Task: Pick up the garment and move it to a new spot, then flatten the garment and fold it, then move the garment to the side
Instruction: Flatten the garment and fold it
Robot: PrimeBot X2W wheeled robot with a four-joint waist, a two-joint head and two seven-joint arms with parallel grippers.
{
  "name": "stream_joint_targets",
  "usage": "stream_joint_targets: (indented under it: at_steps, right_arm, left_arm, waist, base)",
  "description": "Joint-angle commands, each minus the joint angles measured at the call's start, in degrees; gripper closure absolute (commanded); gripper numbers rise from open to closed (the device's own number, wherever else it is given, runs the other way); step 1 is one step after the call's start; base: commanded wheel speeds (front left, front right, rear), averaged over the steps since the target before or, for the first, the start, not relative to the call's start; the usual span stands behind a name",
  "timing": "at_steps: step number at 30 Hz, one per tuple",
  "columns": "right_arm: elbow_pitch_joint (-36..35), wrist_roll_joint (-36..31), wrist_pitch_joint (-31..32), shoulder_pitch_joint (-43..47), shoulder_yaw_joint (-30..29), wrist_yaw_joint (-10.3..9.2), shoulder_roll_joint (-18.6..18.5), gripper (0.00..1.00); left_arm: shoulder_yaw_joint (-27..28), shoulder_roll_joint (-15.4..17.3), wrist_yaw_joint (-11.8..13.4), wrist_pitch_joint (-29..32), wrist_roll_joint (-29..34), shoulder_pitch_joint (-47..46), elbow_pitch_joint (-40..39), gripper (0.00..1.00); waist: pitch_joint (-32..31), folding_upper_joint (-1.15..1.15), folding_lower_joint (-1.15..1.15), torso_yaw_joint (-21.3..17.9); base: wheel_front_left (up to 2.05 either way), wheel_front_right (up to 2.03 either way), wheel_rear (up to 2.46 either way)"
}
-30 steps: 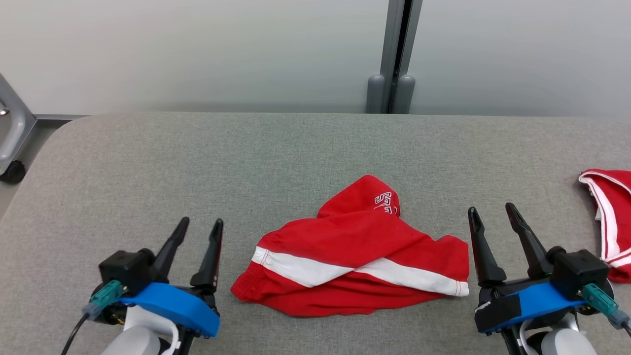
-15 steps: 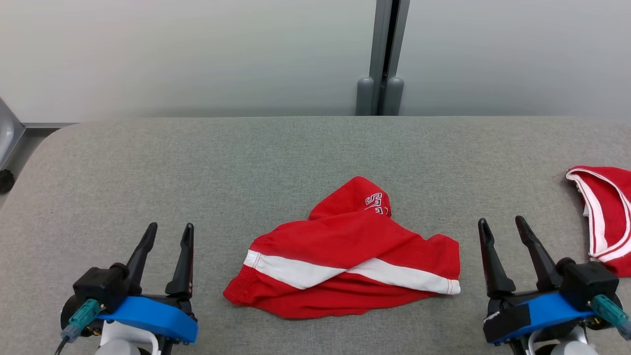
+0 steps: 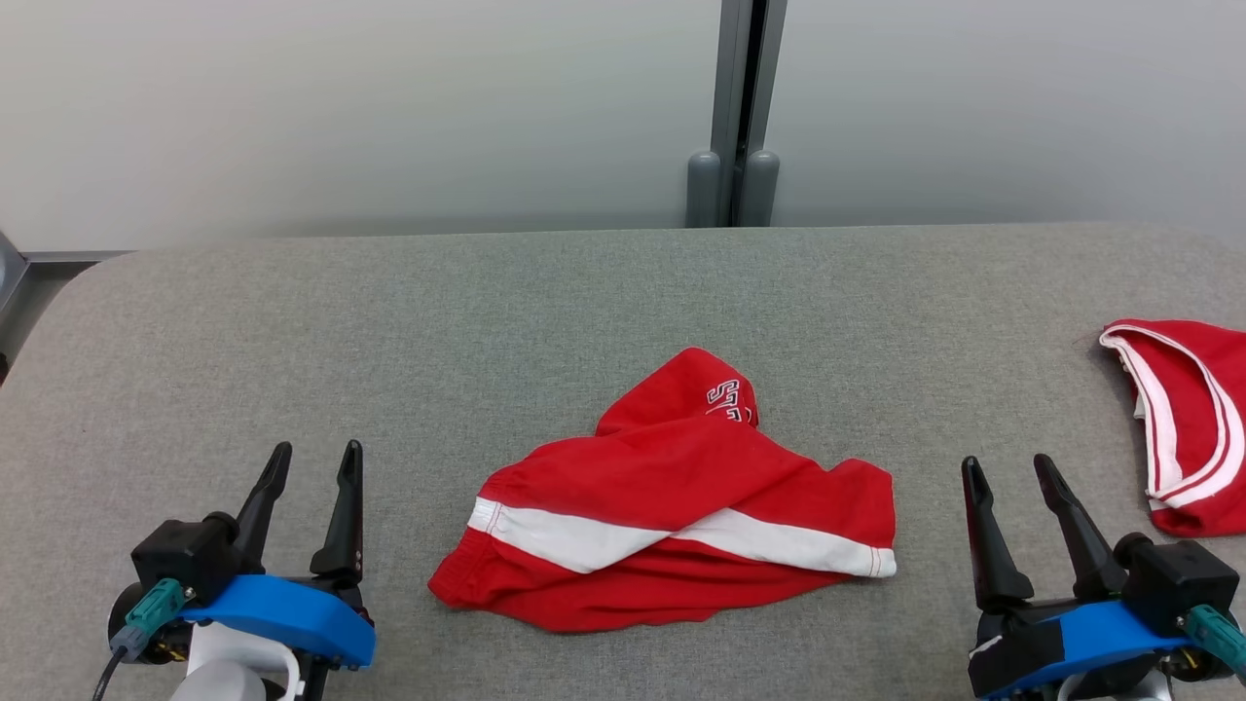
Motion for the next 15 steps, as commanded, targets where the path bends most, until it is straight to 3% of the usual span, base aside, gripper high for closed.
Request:
stream_joint_targets:
  at_steps: [1,15]
  right_arm:
    - [0.1,0.3,-0.3,0.7,0.1,0.01,-0.1,0.00]
    - [0.1,0.2,-0.2,0.1,0.8,0.01,-0.1,0.00]
  left_arm:
    - [0.4,-0.2,-0.3,-0.2,0.3,-0.7,0.4,0.00]
    - [-1.0,-0.4,-0.9,-0.2,1.7,-1.0,1.1,0.00]
  waist:
    - [0.0,0.00,0.00,0.0]
    - [-0.1,0.00,0.00,0.0]
  base:
    - [0.00,0.00,0.00]
    - [0.00,0.00,0.00]
